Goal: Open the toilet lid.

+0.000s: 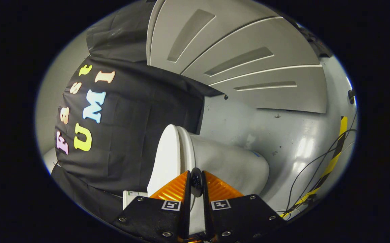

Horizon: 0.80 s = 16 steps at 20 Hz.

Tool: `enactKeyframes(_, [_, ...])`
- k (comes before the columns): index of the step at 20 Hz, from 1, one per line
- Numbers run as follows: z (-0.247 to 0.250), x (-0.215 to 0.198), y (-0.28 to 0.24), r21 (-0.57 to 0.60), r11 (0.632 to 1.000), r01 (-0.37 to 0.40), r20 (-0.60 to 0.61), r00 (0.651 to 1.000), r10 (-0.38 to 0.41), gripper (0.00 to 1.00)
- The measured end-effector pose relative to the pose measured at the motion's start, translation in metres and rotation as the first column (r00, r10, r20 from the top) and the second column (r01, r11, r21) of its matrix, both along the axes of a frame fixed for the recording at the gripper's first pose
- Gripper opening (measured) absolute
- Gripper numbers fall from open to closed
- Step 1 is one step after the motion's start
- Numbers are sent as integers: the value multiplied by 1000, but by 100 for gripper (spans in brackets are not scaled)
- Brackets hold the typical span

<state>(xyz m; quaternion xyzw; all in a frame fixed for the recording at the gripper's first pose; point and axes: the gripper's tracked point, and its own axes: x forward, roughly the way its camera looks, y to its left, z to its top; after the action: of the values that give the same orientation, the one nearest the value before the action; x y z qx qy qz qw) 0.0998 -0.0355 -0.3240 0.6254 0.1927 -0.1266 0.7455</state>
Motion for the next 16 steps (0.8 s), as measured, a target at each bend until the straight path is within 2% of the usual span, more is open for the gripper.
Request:
enactKeyframes(3, [4, 3, 3, 4, 1000, 2, 4, 1000, -2, 6])
enactKeyframes(5, [6, 4, 4, -7, 1000, -5, -6, 1000, 5, 3])
enactKeyframes(10, [9, 3, 3, -14, 1000, -16, -71, 997, 15, 1])
enactKeyframes(13, [18, 5, 8, -62, 995, -76, -105, 992, 69, 0])
enactKeyframes(16, [34, 5, 1, -77, 993, -94, -103, 991, 86, 0])
